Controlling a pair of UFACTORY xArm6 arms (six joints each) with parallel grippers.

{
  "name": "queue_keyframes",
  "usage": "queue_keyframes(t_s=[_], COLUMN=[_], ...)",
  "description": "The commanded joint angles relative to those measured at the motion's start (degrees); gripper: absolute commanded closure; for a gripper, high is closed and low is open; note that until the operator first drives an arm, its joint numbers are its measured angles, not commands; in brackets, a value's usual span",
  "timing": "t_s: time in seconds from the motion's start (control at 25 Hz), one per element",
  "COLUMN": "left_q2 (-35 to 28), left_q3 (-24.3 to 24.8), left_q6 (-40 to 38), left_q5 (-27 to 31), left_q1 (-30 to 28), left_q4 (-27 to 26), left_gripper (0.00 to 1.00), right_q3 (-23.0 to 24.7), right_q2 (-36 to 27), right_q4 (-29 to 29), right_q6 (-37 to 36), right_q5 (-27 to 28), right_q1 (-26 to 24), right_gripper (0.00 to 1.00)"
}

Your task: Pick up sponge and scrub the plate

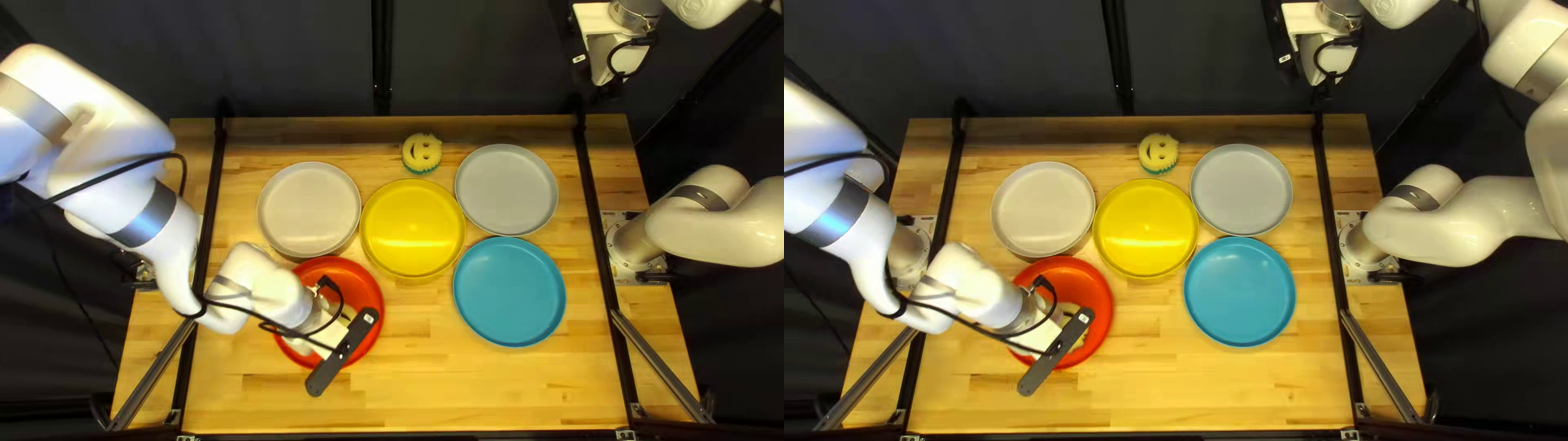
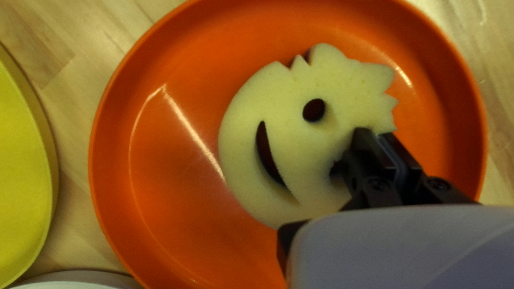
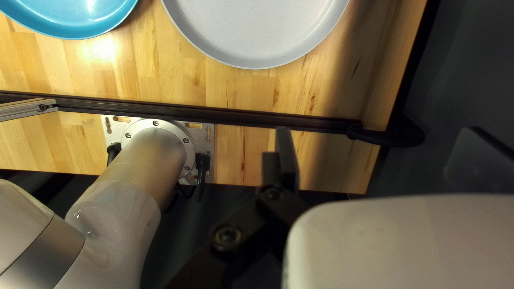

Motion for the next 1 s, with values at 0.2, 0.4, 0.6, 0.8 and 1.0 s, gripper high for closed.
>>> queue_keyframes(t_s=[0.2, 0.4, 0.6, 0.8, 1.0], left_q2=[-7.85, -11.96, -10.39, -6.19, -1.73], left_q3=[7.82, 13.65, 12.84, 8.97, 4.74], left_q6=[4.49, 11.82, 12.08, 7.16, 3.12], left_q5=[1.46, 1.15, -0.1, -2.41, -4.18], left_q1=[4.05, 8.38, 6.82, 2.15, -1.42], left_q4=[-2.99, -8.26, -10.8, -9.6, -7.51], left_gripper=[1.0, 1.0, 1.0, 1.0, 1.0], right_q3=[0.0, 0.0, 0.0, 0.0, 0.0], right_q2=[0.0, 0.0, 0.0, 0.0, 0.0], right_q4=[0.0, 0.0, 0.0, 0.0, 0.0], right_q6=[0.0, 0.0, 0.0, 0.0, 0.0], right_q5=[0.0, 0.0, 0.0, 0.0, 0.0], right_q1=[0.0, 0.0, 0.0, 0.0, 0.0], right_gripper=[0.0, 0.0, 0.0, 0.0, 0.0])
